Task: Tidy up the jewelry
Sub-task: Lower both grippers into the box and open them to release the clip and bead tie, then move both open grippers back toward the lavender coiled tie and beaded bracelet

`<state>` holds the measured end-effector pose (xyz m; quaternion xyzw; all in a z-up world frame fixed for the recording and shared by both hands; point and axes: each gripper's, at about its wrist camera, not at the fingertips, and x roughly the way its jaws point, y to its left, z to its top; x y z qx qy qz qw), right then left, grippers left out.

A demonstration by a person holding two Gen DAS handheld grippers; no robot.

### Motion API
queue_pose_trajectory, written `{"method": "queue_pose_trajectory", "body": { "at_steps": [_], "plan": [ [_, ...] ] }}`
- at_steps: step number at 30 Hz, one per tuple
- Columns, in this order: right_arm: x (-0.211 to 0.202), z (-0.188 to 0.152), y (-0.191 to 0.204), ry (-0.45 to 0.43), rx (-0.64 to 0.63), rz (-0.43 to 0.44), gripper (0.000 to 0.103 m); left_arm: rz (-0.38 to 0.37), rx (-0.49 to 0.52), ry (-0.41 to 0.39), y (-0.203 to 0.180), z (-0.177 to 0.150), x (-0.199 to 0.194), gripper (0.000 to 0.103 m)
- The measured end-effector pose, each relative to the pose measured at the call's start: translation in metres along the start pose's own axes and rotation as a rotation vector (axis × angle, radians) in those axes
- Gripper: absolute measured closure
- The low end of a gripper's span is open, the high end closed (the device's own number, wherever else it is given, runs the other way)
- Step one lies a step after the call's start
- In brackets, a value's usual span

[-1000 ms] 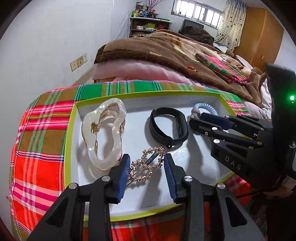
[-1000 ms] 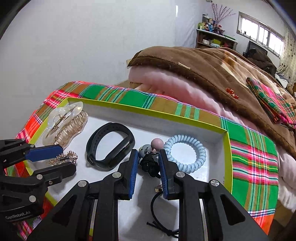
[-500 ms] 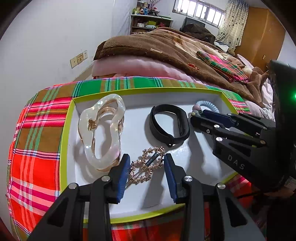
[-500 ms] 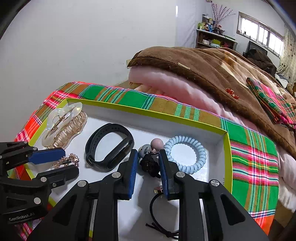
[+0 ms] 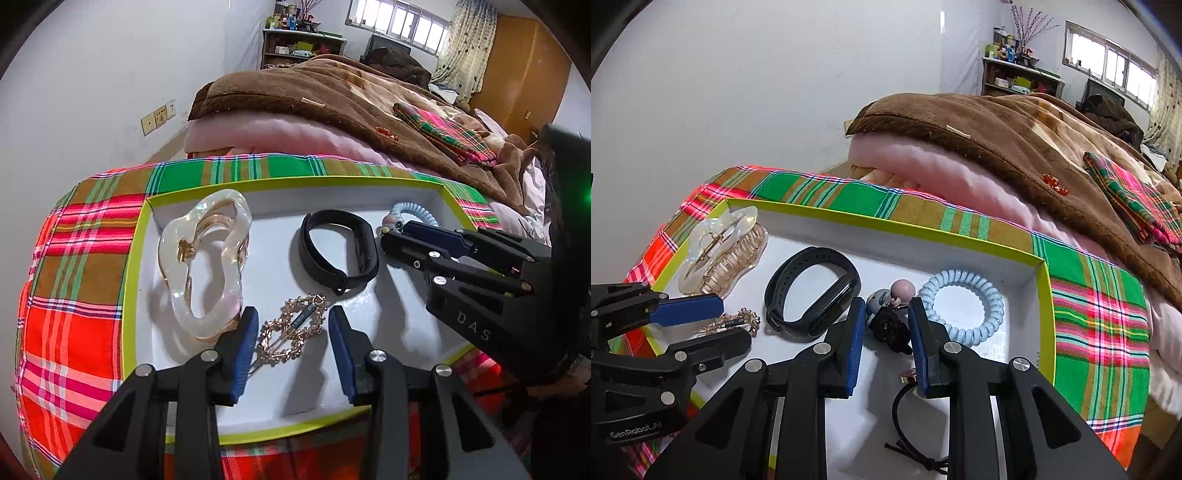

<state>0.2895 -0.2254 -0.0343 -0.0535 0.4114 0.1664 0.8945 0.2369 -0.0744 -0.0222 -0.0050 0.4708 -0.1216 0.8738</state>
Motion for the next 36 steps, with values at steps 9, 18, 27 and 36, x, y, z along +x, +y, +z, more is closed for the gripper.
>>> {"method": "queue_pose_trajectory", "body": {
  "at_steps": [9,18,27,36],
  "plan": [
    [-0.005,0.001,-0.001,-0.008,0.01,-0.006,0.075,-0.007,-0.001,-0.012,-0.001,0.001,-0.007,0.055],
    [-0.022,0.0,0.0,-0.039,0.033,0.002,0.06,-0.012,0.004,-0.039,-0.006,-0.001,-0.024,0.052],
    [-0.05,-0.01,0.005,-0.08,0.053,0.008,0.058,-0.011,0.006,-0.087,-0.007,-0.008,-0.051,0.049],
    [-0.086,-0.034,0.011,-0.121,0.075,0.022,0.058,-0.018,0.0,-0.123,-0.002,-0.027,-0.079,0.047]
  ]
}}
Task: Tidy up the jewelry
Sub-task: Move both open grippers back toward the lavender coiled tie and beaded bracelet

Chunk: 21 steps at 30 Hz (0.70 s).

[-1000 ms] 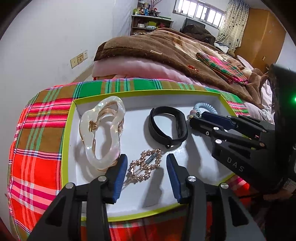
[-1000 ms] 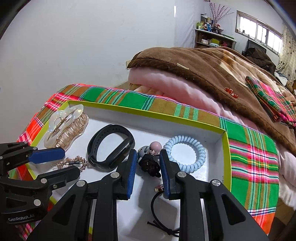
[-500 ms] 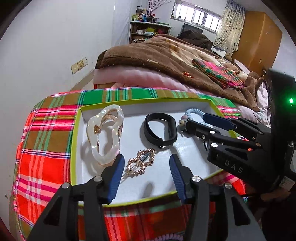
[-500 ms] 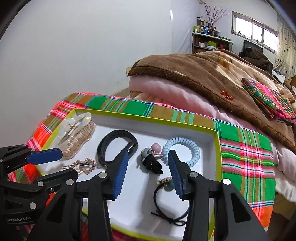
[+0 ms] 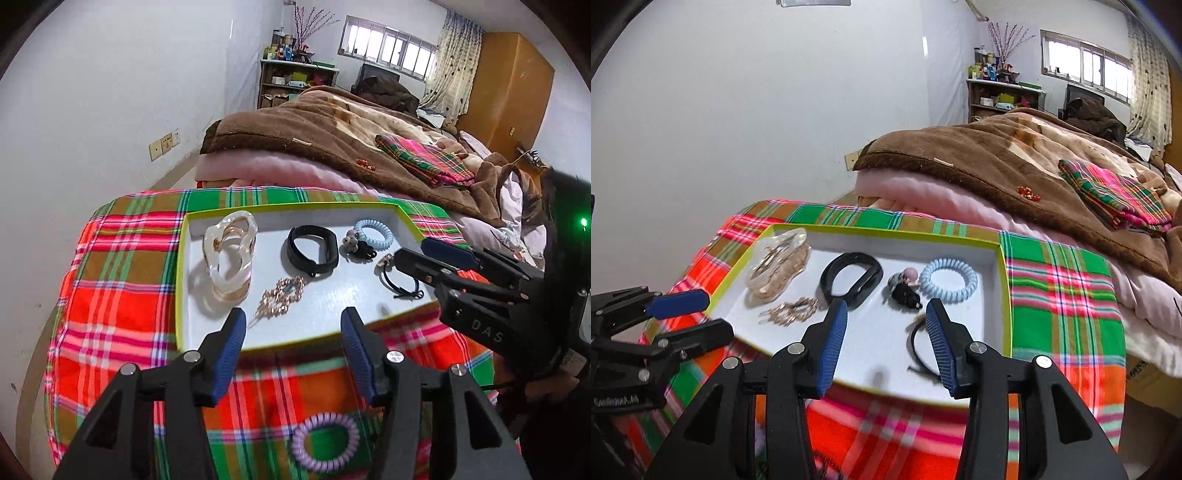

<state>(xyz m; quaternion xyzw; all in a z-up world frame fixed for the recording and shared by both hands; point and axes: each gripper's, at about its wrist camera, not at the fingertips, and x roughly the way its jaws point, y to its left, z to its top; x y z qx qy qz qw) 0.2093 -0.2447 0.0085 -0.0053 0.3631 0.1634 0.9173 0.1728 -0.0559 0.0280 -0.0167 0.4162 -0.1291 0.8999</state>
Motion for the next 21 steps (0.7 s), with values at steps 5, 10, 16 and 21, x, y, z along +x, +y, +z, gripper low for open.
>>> {"method": "queue_pose_trajectory", "body": {
  "at_steps": [5,10,16,21],
  "plan": [
    [-0.016,-0.022,0.006,0.004,0.01,0.018,0.058,-0.012,-0.017,0.0,0.005,-0.016,-0.012,0.045],
    [-0.024,-0.046,0.011,0.028,0.02,0.021,0.058,-0.017,-0.03,0.014,0.007,-0.037,-0.019,0.045],
    [-0.034,-0.068,0.013,0.046,0.046,0.019,0.058,-0.025,-0.042,0.023,0.011,-0.054,-0.025,0.045],
    [-0.037,-0.082,0.012,0.069,0.047,0.009,0.058,-0.036,-0.044,0.031,0.013,-0.065,-0.028,0.045]
  ]
}}
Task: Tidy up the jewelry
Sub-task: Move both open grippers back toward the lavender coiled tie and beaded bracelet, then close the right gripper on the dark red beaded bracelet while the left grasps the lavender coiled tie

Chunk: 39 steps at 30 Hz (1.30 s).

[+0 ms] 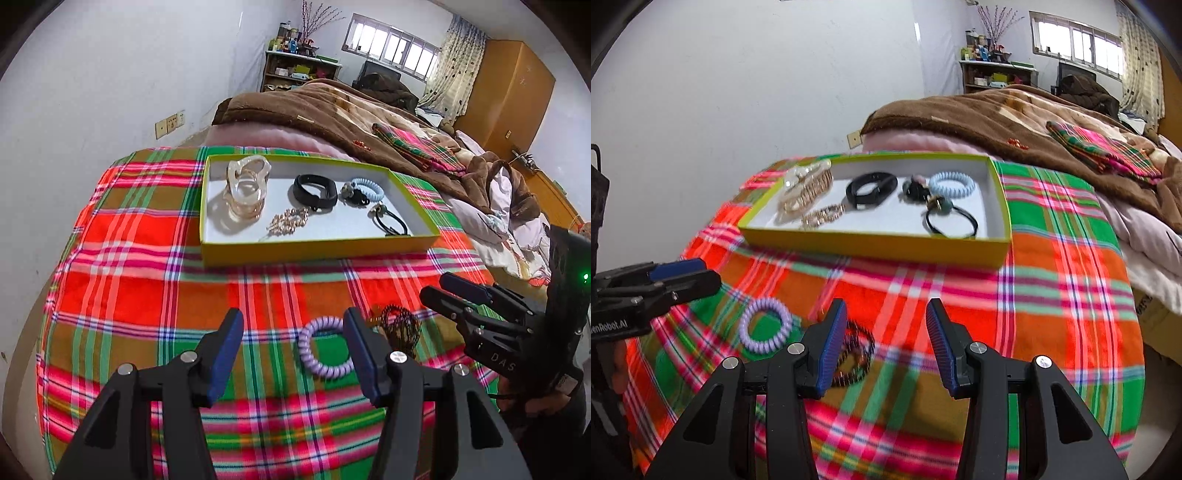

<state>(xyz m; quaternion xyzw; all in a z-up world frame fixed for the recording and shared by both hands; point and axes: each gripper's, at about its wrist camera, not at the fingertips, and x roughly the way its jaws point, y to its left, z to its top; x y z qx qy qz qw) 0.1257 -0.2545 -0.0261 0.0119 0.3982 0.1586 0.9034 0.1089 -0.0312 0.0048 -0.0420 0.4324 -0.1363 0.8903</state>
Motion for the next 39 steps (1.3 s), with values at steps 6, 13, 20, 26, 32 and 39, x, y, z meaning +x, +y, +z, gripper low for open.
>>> {"method": "queue_pose_trajectory", "body": {
  "at_steps": [6,13,20,26,32,39],
  "plan": [
    [0.002,-0.013,0.009,0.036,-0.048,-0.018,0.058,-0.005,-0.02,0.016,0.006,-0.011,0.0,0.045],
    [0.008,-0.018,0.019,0.064,-0.09,-0.026,0.058,-0.001,-0.04,0.019,0.016,-0.02,-0.005,0.045],
    [0.017,-0.013,0.027,0.084,-0.105,-0.031,0.058,0.005,-0.052,0.029,0.023,-0.027,-0.007,0.045],
    [0.024,-0.012,0.031,0.09,-0.097,-0.018,0.058,0.009,-0.065,0.037,0.026,-0.027,-0.004,0.045],
    [0.024,-0.013,0.033,0.088,-0.102,-0.014,0.059,0.008,-0.065,0.046,0.026,-0.027,-0.001,0.044],
    [0.025,-0.013,0.039,0.091,-0.133,0.002,0.076,0.012,-0.066,0.056,0.026,-0.027,0.003,0.044]
  ]
}}
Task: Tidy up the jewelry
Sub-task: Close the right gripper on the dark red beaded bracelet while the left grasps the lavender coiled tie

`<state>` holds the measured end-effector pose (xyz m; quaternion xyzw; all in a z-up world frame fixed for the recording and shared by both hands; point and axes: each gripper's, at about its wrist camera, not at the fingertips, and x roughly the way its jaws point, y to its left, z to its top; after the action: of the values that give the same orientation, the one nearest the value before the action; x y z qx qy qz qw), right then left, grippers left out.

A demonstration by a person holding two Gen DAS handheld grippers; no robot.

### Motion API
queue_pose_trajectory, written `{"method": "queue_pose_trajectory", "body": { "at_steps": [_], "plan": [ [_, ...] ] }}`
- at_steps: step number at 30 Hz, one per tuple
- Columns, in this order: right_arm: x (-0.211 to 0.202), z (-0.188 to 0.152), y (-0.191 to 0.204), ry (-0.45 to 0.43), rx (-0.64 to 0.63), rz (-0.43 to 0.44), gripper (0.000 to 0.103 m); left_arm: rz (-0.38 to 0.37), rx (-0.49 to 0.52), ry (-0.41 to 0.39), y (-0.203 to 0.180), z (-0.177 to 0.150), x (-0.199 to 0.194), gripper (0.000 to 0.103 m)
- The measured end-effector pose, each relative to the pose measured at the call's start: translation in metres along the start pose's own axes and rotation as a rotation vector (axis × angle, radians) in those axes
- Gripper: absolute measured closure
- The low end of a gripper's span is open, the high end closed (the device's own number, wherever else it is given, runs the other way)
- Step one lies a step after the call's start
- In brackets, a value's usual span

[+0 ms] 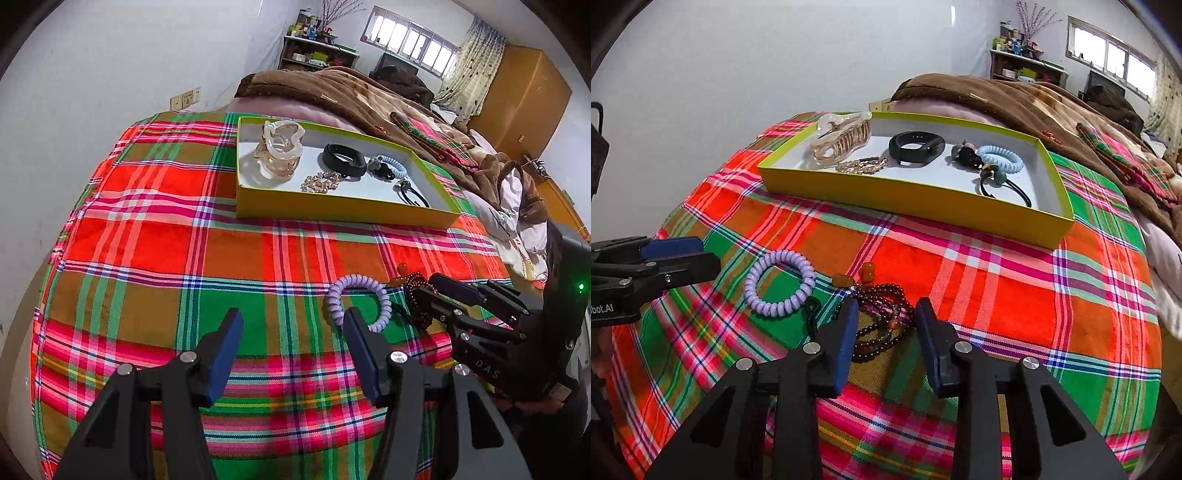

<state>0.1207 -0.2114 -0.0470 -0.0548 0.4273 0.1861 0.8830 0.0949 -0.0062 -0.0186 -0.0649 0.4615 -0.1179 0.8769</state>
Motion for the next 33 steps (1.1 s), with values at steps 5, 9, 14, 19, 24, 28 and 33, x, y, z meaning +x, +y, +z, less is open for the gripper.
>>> {"method": "queue_pose_trajectory", "body": {
  "at_steps": [5,9,14,19,24,28,33],
  "plan": [
    [0.0,-0.001,0.001,0.002,-0.019,-0.004,0.089,0.0,0.003,0.011,-0.002,0.001,0.004,0.044],
    [-0.002,-0.001,-0.001,0.0,-0.025,-0.004,0.094,-0.006,0.007,0.026,-0.004,0.0,0.008,0.044],
    [-0.006,-0.002,-0.006,-0.021,-0.014,-0.014,0.096,-0.018,0.009,0.038,-0.008,0.002,0.012,0.044],
    [-0.012,-0.002,-0.011,-0.054,0.003,-0.024,0.096,-0.025,0.029,0.051,-0.015,0.005,0.017,0.045],
    [-0.02,-0.002,-0.02,-0.086,0.029,-0.034,0.097,-0.03,0.03,0.064,-0.019,0.006,0.024,0.045],
    [-0.027,-0.003,-0.023,-0.109,0.034,-0.042,0.097,-0.015,0.051,0.067,-0.024,0.007,0.027,0.045],
    [-0.034,-0.004,-0.027,-0.131,0.036,-0.046,0.097,0.022,0.066,0.068,-0.03,0.01,0.031,0.045]
  ]
}}
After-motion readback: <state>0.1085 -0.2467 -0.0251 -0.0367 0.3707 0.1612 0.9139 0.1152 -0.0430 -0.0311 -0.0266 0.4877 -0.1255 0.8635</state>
